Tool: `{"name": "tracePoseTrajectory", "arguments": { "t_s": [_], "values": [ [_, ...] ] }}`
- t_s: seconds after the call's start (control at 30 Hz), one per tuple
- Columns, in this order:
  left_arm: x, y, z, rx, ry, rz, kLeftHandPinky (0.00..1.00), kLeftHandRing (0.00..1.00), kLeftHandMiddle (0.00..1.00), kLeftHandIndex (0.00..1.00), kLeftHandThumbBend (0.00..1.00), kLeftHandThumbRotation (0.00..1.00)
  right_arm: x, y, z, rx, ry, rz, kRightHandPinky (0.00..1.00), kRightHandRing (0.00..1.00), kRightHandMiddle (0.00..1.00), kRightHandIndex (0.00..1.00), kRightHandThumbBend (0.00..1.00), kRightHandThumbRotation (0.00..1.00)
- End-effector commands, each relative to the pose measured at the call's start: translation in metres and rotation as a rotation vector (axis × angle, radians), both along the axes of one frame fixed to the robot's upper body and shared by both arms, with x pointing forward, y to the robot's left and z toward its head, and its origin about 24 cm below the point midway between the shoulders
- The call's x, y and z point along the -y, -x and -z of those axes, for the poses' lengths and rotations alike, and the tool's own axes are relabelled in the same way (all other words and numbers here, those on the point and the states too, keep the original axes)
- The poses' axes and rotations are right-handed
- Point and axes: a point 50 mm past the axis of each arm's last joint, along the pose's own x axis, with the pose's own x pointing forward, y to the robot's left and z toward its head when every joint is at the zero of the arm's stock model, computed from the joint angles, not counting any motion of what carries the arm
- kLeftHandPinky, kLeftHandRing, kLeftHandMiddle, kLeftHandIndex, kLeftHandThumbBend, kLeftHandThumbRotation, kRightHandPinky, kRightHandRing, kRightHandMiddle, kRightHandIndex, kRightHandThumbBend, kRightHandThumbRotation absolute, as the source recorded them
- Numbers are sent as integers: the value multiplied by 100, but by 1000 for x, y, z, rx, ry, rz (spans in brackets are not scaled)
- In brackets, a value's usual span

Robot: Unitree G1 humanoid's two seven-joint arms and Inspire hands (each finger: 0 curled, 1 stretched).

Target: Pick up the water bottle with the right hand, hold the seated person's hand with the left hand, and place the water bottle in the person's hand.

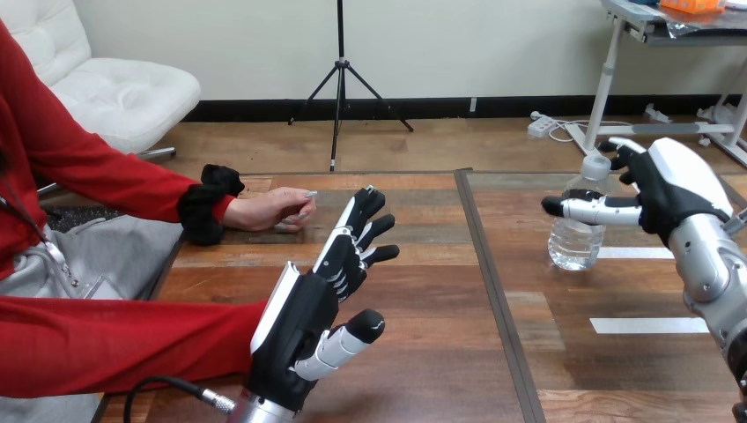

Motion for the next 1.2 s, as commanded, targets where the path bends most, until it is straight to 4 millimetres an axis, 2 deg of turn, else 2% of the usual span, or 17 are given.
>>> {"name": "tracePoseTrajectory", "arguments": {
  "t_s": [0.0, 0.27, 0.57, 0.7, 0.87, 0.97, 1.17],
  "values": [
    [1, -7, -16, 93, 18, 1, 85, 94, 99, 100, 99, 81, -12, -18, -31, 81, 25, -39, 69, 81, 84, 89, 100, 60],
    [0, -5, -17, 105, 32, 1, 86, 94, 98, 99, 96, 81, -16, -19, -29, 70, 21, -43, 67, 78, 81, 87, 100, 54],
    [-2, -3, -17, 114, 41, 0, 86, 93, 98, 98, 94, 80, -19, -19, -26, 60, -12, -41, 62, 71, 76, 81, 100, 41],
    [-3, -1, -18, 117, 47, -3, 85, 93, 97, 98, 95, 80, -19, -19, -25, 56, -37, -33, 59, 66, 72, 75, 98, 29],
    [-4, -1, -18, 120, 57, -3, 85, 93, 97, 98, 94, 79, -20, -18, -23, 58, -50, -31, 54, 61, 67, 69, 97, 22],
    [-5, 0, -18, 120, 62, -3, 85, 93, 97, 97, 94, 77, -20, -18, -22, 62, -62, -30, 49, 54, 60, 62, 96, 17],
    [-6, 1, -18, 118, 60, -5, 84, 93, 97, 97, 95, 77, -20, -16, -18, 64, -78, -23, 44, 48, 53, 54, 95, 8]
  ]
}}
